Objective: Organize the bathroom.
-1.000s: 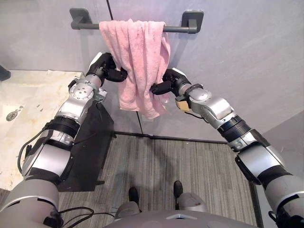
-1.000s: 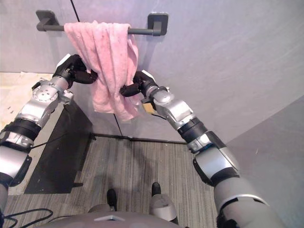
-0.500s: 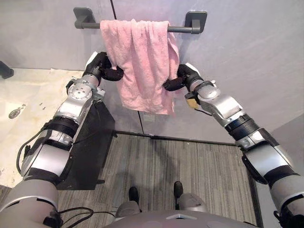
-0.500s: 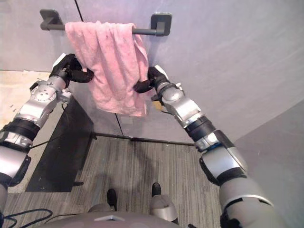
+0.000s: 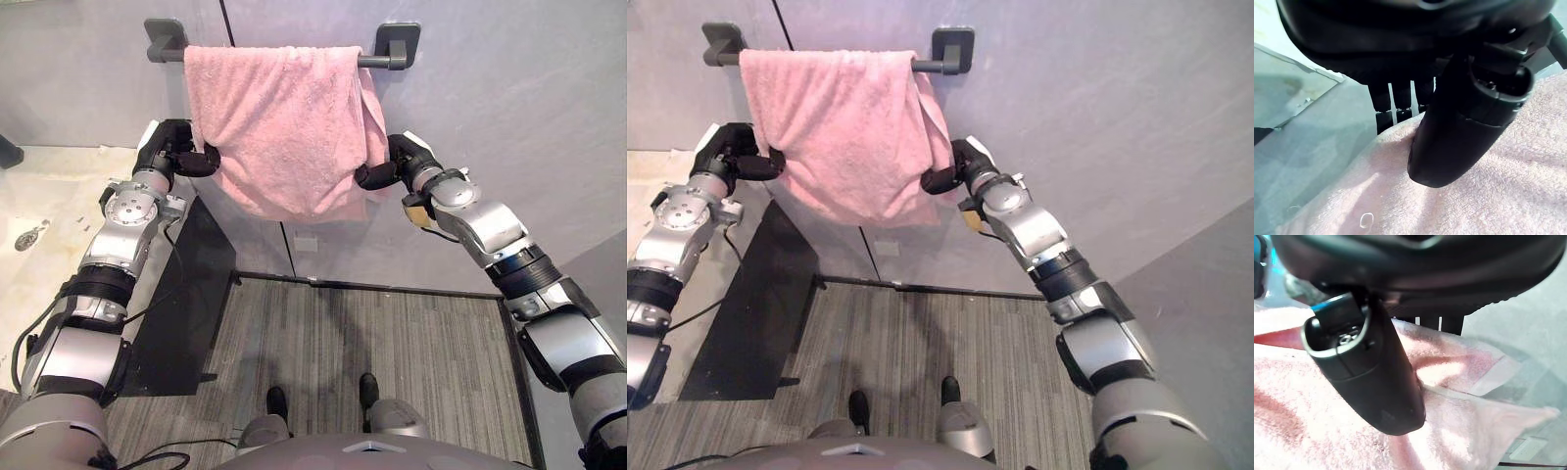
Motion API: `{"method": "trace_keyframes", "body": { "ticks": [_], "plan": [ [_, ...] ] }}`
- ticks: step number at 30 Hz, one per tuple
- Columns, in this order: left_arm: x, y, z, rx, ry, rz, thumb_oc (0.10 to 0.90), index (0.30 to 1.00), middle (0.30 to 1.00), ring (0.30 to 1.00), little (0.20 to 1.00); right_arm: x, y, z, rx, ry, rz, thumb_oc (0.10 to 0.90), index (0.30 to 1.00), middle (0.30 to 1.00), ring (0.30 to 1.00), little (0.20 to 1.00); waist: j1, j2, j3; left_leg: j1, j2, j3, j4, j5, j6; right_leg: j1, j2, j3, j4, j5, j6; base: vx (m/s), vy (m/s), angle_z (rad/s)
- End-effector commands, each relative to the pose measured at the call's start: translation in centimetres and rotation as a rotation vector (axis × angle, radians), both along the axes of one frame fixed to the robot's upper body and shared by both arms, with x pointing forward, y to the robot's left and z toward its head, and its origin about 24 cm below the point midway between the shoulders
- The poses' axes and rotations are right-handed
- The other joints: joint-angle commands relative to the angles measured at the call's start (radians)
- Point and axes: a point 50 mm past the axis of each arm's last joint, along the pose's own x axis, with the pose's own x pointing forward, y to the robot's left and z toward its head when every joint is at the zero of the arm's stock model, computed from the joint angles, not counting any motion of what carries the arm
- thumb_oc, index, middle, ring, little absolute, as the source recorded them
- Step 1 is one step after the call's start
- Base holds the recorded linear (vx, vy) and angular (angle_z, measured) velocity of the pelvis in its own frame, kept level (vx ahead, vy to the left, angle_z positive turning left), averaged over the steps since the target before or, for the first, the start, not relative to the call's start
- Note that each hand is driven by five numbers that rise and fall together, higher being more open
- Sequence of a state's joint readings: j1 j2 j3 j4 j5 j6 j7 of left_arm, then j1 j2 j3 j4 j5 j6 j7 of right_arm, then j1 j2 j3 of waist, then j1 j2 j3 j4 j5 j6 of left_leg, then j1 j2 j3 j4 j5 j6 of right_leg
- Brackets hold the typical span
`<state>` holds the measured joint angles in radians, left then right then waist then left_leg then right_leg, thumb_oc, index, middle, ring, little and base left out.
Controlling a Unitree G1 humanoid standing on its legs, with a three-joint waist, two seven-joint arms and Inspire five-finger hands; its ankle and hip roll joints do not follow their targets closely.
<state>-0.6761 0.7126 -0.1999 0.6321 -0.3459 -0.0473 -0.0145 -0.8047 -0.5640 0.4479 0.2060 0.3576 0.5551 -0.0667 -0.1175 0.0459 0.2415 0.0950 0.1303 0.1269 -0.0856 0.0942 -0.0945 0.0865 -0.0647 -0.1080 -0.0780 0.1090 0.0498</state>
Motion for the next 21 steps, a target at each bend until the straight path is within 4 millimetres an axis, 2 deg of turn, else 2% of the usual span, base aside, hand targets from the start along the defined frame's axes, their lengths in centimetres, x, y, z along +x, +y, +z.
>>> {"method": "trace_keyframes", "body": {
  "ticks": [1, 9, 10, 17, 21],
  "plan": [
    [-1.8, 5.4, 3.8, 0.06, -0.15, 0.199, 0.4, 0.3, 0.3, 0.3, 0.3, 0.4, -2.7, 3.2, -0.089, -0.164, -0.103, 0.4, 0.3, 0.3, 0.3, 0.3, 0.016, 0.013, -0.097, 0.0, 0.082, 0.068, 0.069, -0.053, -0.021, -0.062, -0.041, 0.054, 0.125, -0.172, 0.027, -0.01, 0.004, -0.05],
    [-2.5, 6.5, 3.2, 0.025, -0.146, 0.274, 0.4, 0.3, 0.3, 0.3, 0.3, 0.1, -4.0, 1.7, -0.108, -0.148, -0.185, 0.4, 0.3, 0.3, 0.3, 0.3, 0.014, 0.012, -0.095, 0.002, 0.079, 0.074, 0.063, -0.052, -0.02, -0.064, -0.042, 0.052, 0.119, -0.169, 0.03, 0.0, 0.0, 0.0],
    [-2.9, 7.1, 2.6, 0.017, -0.129, 0.305, 0.4, 0.3, 0.3, 0.3, 0.3, 0.0, -4.9, 1.1, -0.12, -0.138, -0.228, 0.4, 0.3, 0.3, 0.3, 0.3, 0.013, 0.012, -0.095, 0.001, 0.079, 0.075, 0.065, -0.055, -0.019, -0.063, -0.042, 0.052, 0.119, -0.169, 0.031, 0.0, 0.0, 0.0],
    [-4.0, 8.2, 1.7, 0.0, -0.117, 0.351, 0.4, 0.3, 0.3, 0.3, 0.3, -0.7, -6.8, -0.1, -0.137, -0.116, -0.294, 0.4, 0.3, 0.3, 0.3, 0.3, 0.01, 0.013, -0.09, -0.003, 0.078, 0.077, 0.068, -0.058, -0.017, -0.069, -0.044, 0.053, 0.126, -0.174, 0.033, 0.0, 0.0, 0.0],
    [-4.9, 9.0, 0.9, -0.004, -0.11, 0.399, 0.4, 0.3, 0.3, 0.3, 0.3, -1.5, -8.3, -1.6, -0.135, -0.085, -0.34, 0.4, 0.3, 0.3, 0.3, 0.3, 0.006, 0.014, -0.085, -0.003, 0.075, 0.081, 0.066, -0.06, -0.015, -0.073, -0.046, 0.053, 0.131, -0.177, 0.035, 0.0, 0.0, 0.0]
  ]
}}
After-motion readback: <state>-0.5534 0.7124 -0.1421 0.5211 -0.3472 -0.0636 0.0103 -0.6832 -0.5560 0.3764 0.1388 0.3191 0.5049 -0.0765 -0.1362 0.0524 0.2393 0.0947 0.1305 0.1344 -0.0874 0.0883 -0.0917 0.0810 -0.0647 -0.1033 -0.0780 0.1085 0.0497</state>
